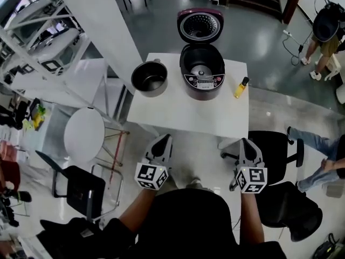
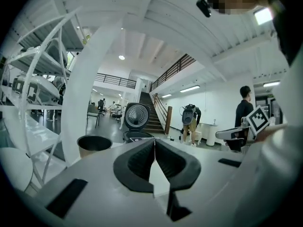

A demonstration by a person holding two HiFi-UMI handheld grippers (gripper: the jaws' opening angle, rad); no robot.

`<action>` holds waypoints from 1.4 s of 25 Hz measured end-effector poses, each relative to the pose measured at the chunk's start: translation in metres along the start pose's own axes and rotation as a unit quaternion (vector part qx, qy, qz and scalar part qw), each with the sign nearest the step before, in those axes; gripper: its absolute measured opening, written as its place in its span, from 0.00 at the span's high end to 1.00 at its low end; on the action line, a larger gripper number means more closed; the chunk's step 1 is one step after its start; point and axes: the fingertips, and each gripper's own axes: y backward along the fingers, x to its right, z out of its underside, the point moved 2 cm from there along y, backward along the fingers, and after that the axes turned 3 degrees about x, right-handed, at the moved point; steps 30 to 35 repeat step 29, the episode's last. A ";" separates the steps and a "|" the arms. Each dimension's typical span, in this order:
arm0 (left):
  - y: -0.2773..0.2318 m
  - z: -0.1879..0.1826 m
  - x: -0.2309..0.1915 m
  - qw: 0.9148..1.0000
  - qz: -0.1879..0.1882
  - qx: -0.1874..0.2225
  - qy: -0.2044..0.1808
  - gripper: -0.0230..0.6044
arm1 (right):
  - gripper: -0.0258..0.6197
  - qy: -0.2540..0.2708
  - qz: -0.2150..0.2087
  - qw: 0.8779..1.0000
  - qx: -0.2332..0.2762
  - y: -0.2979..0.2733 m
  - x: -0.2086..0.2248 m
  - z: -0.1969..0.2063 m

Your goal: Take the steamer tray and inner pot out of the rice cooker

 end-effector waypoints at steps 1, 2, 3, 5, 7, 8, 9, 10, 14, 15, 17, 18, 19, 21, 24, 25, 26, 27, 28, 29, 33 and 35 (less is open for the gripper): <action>0.003 0.003 -0.004 1.000 -0.004 -0.003 0.004 0.95 | 0.96 0.003 0.002 1.000 0.000 0.000 -0.001 -0.001; 0.005 0.005 -0.009 1.000 -0.010 -0.005 0.012 0.95 | 0.96 0.007 0.004 1.000 0.002 -0.001 -0.002 -0.002; 0.007 0.005 -0.013 1.000 -0.014 -0.006 0.016 0.95 | 0.96 0.012 0.007 1.000 0.006 -0.002 -0.003 -0.005; 0.010 0.001 -0.019 1.000 -0.015 -0.004 0.004 0.95 | 0.96 0.018 0.017 0.999 0.021 -0.005 -0.008 -0.012; 0.013 -0.008 -0.020 1.000 -0.009 0.004 -0.016 0.95 | 0.96 0.023 0.021 0.999 0.039 -0.009 -0.015 -0.022; 0.013 -0.013 -0.022 1.000 -0.006 0.011 -0.020 0.95 | 0.96 0.026 0.018 0.998 0.046 -0.012 -0.019 -0.027; 0.014 -0.019 -0.024 1.000 -0.007 0.020 -0.021 0.95 | 0.96 0.028 0.011 0.998 0.050 -0.015 -0.023 -0.031; 0.016 -0.023 -0.026 0.999 -0.011 0.029 -0.022 0.95 | 0.96 0.030 0.004 0.998 0.053 -0.018 -0.027 -0.034; 0.026 -0.033 -0.038 0.998 -0.037 0.051 -0.017 0.95 | 0.96 0.041 -0.013 0.998 0.052 -0.021 -0.037 -0.036; 0.027 -0.032 -0.039 0.998 -0.042 0.052 -0.014 0.95 | 0.96 0.042 -0.016 0.998 0.050 -0.021 -0.037 -0.033; 0.030 -0.031 -0.037 0.997 -0.050 0.052 -0.011 0.95 | 0.96 0.042 -0.022 0.998 0.042 -0.018 -0.038 -0.027; 0.031 -0.030 -0.035 0.997 -0.052 0.052 -0.011 0.95 | 0.96 0.043 -0.025 0.998 0.038 -0.016 -0.038 -0.024; 0.033 -0.028 -0.032 0.997 -0.052 0.051 -0.010 0.95 | 0.96 0.045 -0.026 0.998 0.034 -0.012 -0.037 -0.020; 0.037 -0.024 -0.025 0.997 -0.051 0.048 -0.009 0.95 | 0.96 0.046 -0.025 0.998 0.031 -0.005 -0.034 -0.016; 0.035 -0.016 -0.015 0.998 -0.047 0.038 -0.009 0.95 | 0.96 0.044 -0.020 0.998 0.031 0.002 -0.028 -0.012; 0.033 -0.014 -0.012 0.998 -0.045 0.035 -0.008 0.95 | 0.96 0.043 -0.019 0.998 0.031 0.003 -0.026 -0.011; 0.032 -0.012 -0.008 0.999 -0.043 0.033 -0.007 0.95 | 0.96 0.041 -0.019 0.998 0.032 0.004 -0.025 -0.010; 0.031 -0.011 -0.004 0.999 -0.042 0.031 -0.006 0.95 | 0.96 0.039 -0.021 0.998 0.033 0.006 -0.024 -0.011; 0.029 -0.009 -0.001 0.999 -0.041 0.030 -0.005 0.95 | 0.96 0.038 -0.023 0.998 0.035 0.007 -0.024 -0.011; 0.028 -0.008 0.003 0.999 -0.040 0.029 -0.004 0.95 | 0.96 0.036 -0.025 0.998 0.037 0.008 -0.024 -0.012; 0.028 -0.008 0.003 0.999 -0.040 0.029 -0.004 0.95 | 0.96 0.036 -0.025 0.998 0.037 0.008 -0.024 -0.012; 0.028 -0.008 0.003 0.999 -0.040 0.029 -0.004 0.95 | 0.96 0.036 -0.025 0.998 0.037 0.008 -0.024 -0.012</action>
